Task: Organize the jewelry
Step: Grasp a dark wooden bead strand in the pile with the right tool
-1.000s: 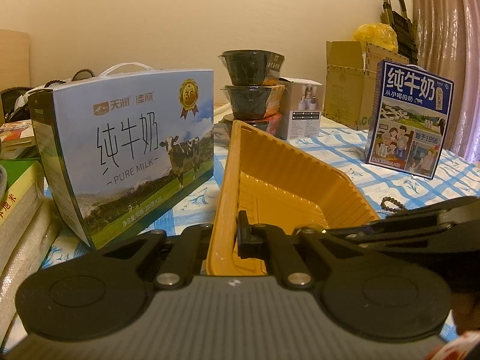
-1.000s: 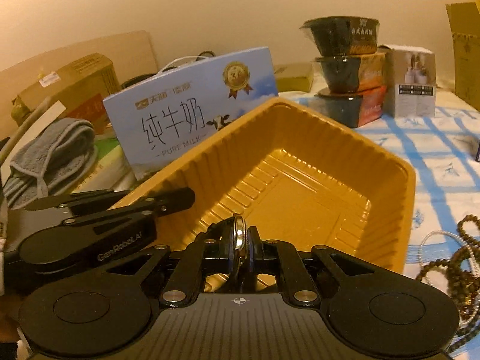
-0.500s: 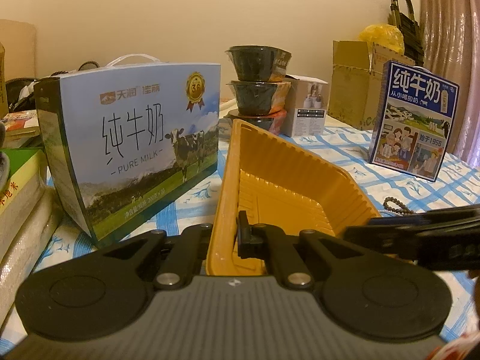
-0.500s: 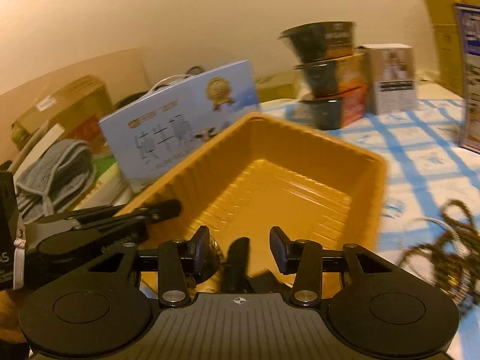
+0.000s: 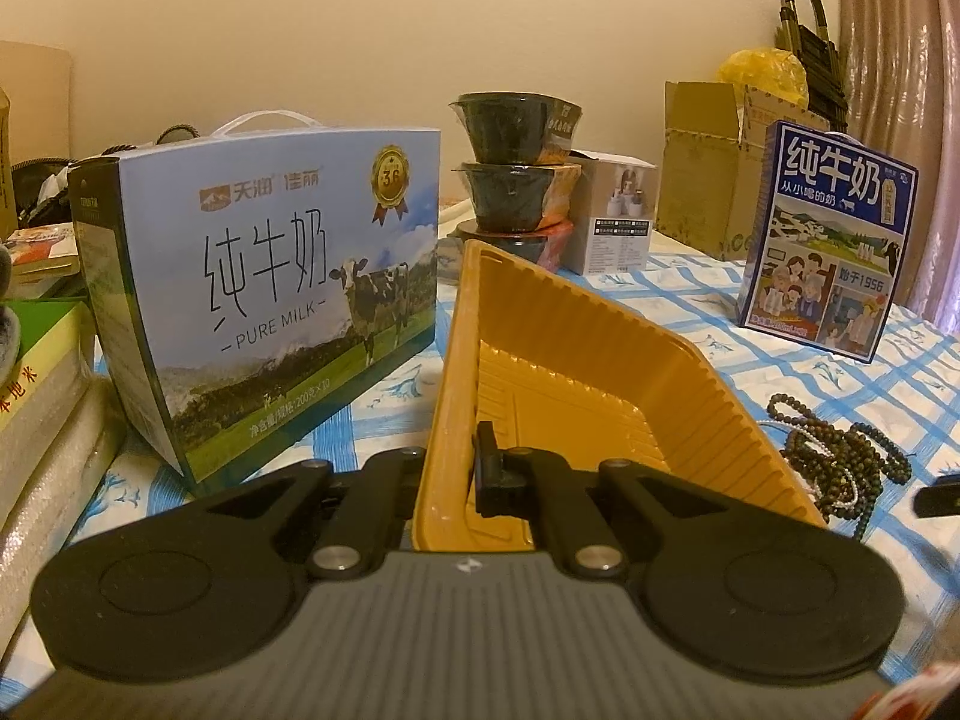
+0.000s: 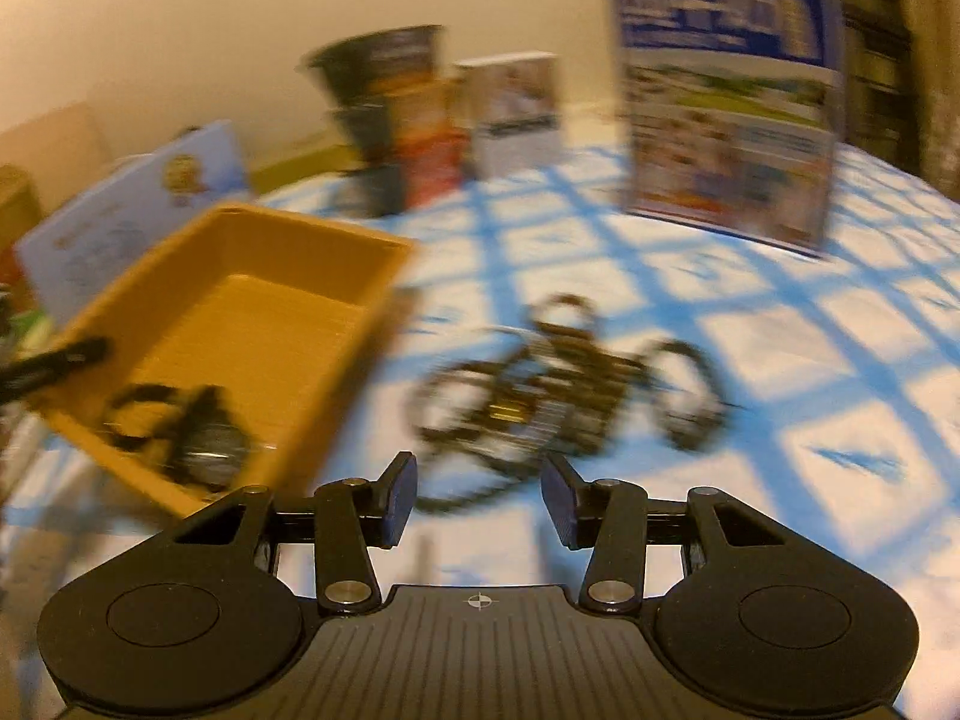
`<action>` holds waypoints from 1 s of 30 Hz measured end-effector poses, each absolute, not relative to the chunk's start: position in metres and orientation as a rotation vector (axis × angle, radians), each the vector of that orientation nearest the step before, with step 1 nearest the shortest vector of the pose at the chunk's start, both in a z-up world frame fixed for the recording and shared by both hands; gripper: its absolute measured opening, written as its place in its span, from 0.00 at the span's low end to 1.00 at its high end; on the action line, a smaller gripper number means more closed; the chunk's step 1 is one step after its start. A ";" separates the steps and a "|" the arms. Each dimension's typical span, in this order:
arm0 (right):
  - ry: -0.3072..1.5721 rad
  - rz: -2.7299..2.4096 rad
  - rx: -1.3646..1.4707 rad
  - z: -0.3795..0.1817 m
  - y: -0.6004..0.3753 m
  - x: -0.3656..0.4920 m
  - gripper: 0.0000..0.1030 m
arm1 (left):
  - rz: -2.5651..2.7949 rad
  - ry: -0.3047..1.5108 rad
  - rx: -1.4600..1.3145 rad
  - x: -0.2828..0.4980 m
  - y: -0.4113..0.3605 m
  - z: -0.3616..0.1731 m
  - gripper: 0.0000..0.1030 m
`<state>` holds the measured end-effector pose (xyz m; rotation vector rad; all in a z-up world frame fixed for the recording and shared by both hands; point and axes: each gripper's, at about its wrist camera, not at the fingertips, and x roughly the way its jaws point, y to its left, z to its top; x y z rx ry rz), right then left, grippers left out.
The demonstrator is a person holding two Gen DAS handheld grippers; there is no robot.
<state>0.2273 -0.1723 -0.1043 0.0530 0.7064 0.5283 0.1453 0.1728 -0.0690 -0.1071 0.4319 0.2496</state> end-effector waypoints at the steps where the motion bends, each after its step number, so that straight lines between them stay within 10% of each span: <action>1: 0.712 0.502 0.057 -0.106 -0.181 0.229 0.45 | 0.250 0.432 -0.107 0.146 0.173 -0.069 0.04; 18: 0.719 0.480 0.080 -0.109 -0.185 0.250 0.45 | 0.246 0.430 -0.092 0.148 0.171 -0.066 0.04; 30: 0.649 0.593 -0.084 -0.109 -0.129 0.288 0.23 | 0.242 0.425 -0.088 0.148 0.172 -0.067 0.04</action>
